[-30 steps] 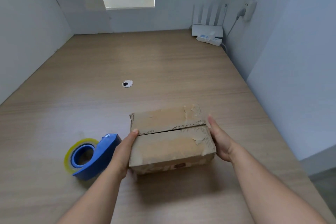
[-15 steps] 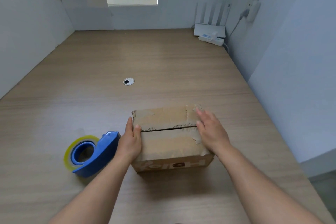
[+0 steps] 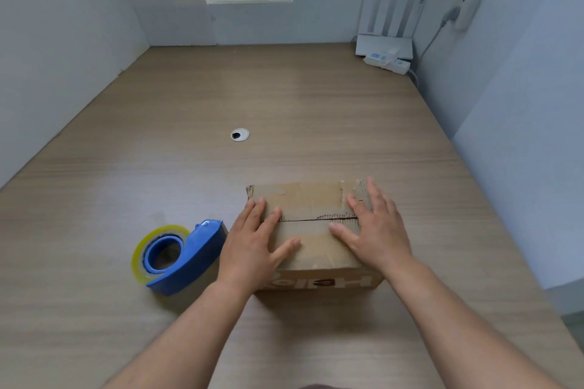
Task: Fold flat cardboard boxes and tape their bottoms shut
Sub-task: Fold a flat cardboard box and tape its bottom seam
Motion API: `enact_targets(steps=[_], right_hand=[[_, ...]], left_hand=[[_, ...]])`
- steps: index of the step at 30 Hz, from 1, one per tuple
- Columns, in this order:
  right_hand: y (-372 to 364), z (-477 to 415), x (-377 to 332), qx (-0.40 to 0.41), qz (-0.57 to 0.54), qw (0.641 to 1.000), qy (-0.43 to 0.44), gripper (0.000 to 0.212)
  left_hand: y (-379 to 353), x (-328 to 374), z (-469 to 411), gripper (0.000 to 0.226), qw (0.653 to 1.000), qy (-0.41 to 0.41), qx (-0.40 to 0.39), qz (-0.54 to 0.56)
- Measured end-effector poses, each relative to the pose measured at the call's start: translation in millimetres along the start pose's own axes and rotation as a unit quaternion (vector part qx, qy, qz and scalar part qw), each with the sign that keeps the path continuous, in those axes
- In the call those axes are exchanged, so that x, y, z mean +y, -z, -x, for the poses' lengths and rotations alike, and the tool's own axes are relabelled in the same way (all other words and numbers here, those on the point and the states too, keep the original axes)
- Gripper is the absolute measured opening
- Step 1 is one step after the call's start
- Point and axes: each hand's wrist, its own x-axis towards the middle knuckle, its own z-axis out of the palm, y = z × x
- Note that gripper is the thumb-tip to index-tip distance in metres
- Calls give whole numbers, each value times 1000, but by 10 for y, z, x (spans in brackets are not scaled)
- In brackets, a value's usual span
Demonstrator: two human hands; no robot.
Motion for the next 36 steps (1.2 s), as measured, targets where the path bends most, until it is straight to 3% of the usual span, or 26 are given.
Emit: enact_targets(steps=[2,5,7,9,11,12,15,19,23,26,29,32,36], right_hand=[[-42,58,-19,-14,25,998,48,79],[-69,92,-13,-18,20,998,54,78],[-45,76,-4,-22,25,998,52,78],[-38,62,-5,-25,31,998,56,79],[-50,67,-10,-24,30,998,58,78],[-57,69,-15,-22,29,998,59,77],[-50,64,-16,-16,24,998,60,76],[-38,60,-14,-11,17,998,61,75],[-25,63,-18,-1,11,998,59,72],[-18,62,-24,-1,16,998,54,72],[-28,61,-25,-2,26,998,54,73],[-30,56,-24,4,26,998,59,73],[-11,83,-20,19,8,998,66,70]], left_hand=[[19,13,13,101,1000,2,5,4],[72,48,27,96,1000,-14,0,2],[169,3,-3,88,998,-13,4,59],[258,-173,-16,78,989,31,68,130],[297,-470,19,63,979,114,133,105],[293,-626,51,60,974,169,128,77],[194,-902,187,67,962,273,1,-22],[76,-987,191,70,951,279,-82,-101],[123,-1146,41,51,943,315,-108,-18],[237,-1259,-2,42,950,291,-103,43],[530,-1200,-96,32,949,269,-48,157],[978,-885,-232,40,945,215,-47,241],[1385,-184,-360,51,973,87,-104,184]])
